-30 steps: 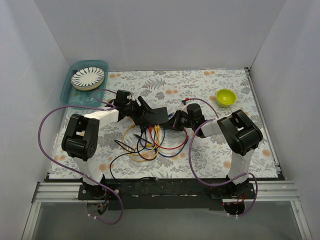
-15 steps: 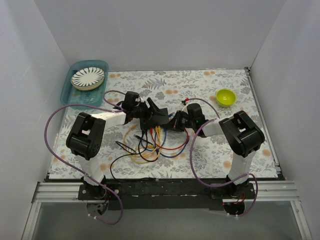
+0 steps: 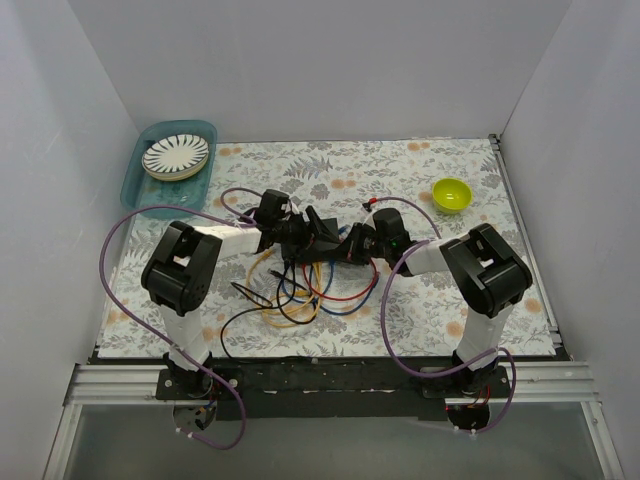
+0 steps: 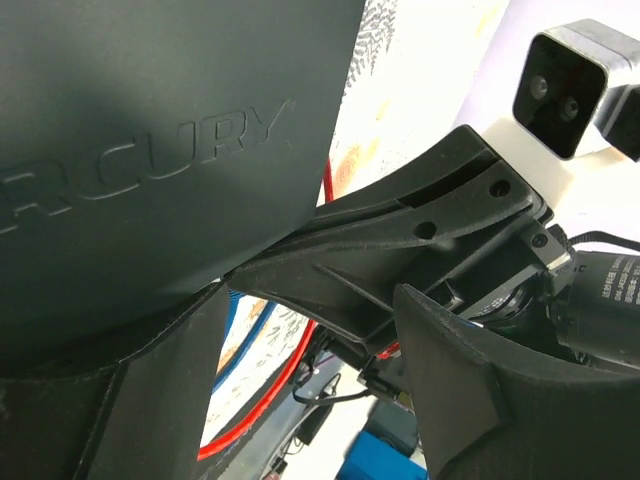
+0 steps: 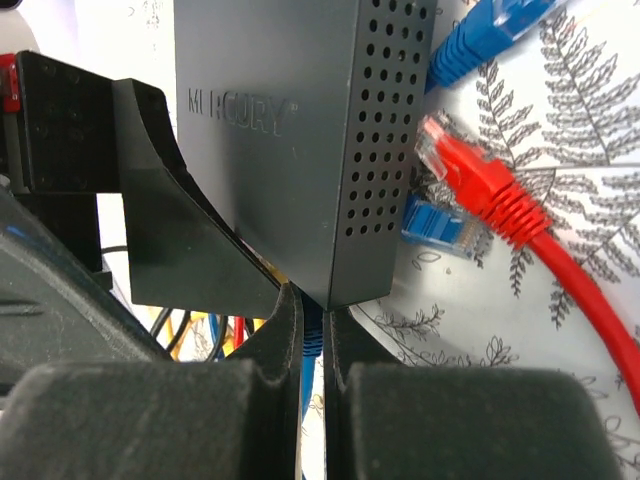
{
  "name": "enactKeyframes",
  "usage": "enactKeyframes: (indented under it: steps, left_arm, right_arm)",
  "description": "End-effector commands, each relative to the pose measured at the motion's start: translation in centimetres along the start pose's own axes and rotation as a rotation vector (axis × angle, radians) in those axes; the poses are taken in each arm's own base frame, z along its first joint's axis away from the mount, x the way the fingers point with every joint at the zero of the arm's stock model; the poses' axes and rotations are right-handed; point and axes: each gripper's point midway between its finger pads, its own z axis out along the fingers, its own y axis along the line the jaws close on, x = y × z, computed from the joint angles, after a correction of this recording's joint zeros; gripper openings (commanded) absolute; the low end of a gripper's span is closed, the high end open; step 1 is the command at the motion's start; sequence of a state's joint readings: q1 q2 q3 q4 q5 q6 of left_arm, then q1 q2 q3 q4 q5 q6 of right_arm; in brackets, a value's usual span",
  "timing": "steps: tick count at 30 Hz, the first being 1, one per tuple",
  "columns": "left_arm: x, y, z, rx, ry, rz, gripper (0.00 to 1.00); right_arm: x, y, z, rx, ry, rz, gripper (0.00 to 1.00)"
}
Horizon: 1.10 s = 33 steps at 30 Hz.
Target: Pull the plug from the switch port
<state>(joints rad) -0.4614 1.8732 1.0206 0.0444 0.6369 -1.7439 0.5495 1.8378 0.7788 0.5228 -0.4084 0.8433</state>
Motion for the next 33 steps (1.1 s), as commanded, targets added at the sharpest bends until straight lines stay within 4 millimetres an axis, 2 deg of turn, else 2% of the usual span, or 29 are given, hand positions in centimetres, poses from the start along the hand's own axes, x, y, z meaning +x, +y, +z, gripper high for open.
enactKeyframes:
  steps: [1,14,20,23,25,26,27,29,30,33]
  left_arm:
    - [-1.4,2.8,0.9,-0.096,-0.062,-0.009,0.67]
    - [-2.9,1.9,1.5,-0.090,-0.090,0.003,0.67]
    - [-3.7,1.4,1.1,-0.088,-0.101,-0.007,0.67]
    - [-4.0,0.3,0.7,-0.066,-0.110,0.005,0.67]
    - [-4.3,-0.4,0.3,-0.050,-0.122,0.021,0.67]
    - [-4.5,-1.3,-0.5,-0.033,-0.137,0.035,0.67]
    - [-4.6,-1.8,-0.9,-0.025,-0.146,0.050,0.68]
    - [-5.1,-2.9,-2.2,-0.009,-0.174,0.073,0.68]
    - [-5.2,-3.1,-2.7,-0.005,-0.184,0.089,0.69]
    - [-5.9,-3.2,-4.3,-0.006,-0.222,0.094,0.70]
  right_arm:
    - [4.3,-0.3,-1.4,0.012,0.131,-0.035,0.01]
    - [7.1,-0.8,-1.7,-0.003,0.245,-0.044,0.01]
    - [8.5,-0.9,-2.0,-0.020,0.303,-0.043,0.01]
    - [7.8,-0.5,-2.4,-0.007,0.267,-0.058,0.01]
    - [6.1,0.3,-2.9,0.011,0.201,-0.097,0.01]
    - [6.2,-0.2,-3.3,0.054,0.208,-0.102,0.01]
    - [4.9,0.2,-3.6,0.086,0.164,-0.128,0.01]
    - [5.1,-1.1,-4.6,0.182,0.188,-0.131,0.01]
    - [4.6,-1.7,-4.9,0.228,0.169,-0.168,0.01]
    - [4.8,-2.9,-6.0,0.302,0.184,-0.195,0.01]
